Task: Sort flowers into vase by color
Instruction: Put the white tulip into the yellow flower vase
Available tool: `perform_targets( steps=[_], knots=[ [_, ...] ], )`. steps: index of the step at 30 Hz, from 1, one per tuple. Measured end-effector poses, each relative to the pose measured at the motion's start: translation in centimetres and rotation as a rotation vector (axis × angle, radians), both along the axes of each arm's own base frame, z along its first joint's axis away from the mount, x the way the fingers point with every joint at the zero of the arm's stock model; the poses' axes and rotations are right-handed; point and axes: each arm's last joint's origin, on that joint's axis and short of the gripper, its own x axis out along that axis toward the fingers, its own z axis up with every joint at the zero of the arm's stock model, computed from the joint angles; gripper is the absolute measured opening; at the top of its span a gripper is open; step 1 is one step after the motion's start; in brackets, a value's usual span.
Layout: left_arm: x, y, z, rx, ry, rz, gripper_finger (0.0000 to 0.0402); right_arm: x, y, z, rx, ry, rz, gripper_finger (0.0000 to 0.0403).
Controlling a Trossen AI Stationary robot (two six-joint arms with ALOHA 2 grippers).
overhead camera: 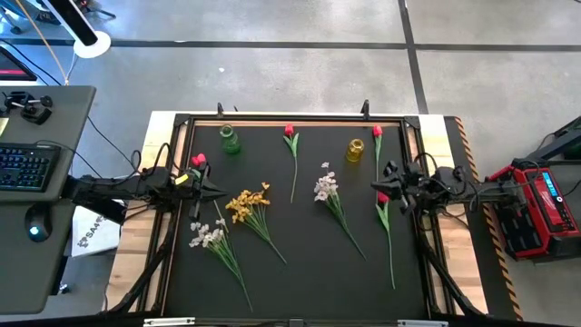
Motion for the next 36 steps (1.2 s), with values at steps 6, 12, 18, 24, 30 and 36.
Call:
perform_targets(
  steps=[6, 12, 18, 24, 30, 36],
  knots=[
    [0.0, 0.0, 0.7, -0.018, -0.069, -0.001, 0.0000, 0.5, -0.3, 0.7, -0.011, 0.377, -0.194, 0.0000],
    [0.0, 0.0, 0.7, 0.007, -0.071, 0.003, 0.0000, 2.2, -0.2, 3.2, -0.006, 0.704, -0.283, 0.0000],
    [0.0, 0.0, 0.6, 0.009, -0.063, 0.006, 0.0000, 5.1, 0.1, 4.8, 0.007, 1.055, -0.310, 0.0000],
    [0.0, 0.0, 0.6, 0.034, -0.062, 0.007, 0.0000, 9.1, 1.0, 4.8, 0.124, 1.187, -0.159, 0.0041],
    [0.0, 0.0, 0.6, 0.035, -0.067, 0.008, 0.0000, 12.5, 2.1, 2.2, 0.264, 1.263, -0.008, 0.0157],
    [0.0, 0.0, 0.6, 0.036, -0.059, 0.008, 0.0000, 13.8, 3.0, -1.1, 0.323, 1.428, -0.071, 0.0244]
  ],
)
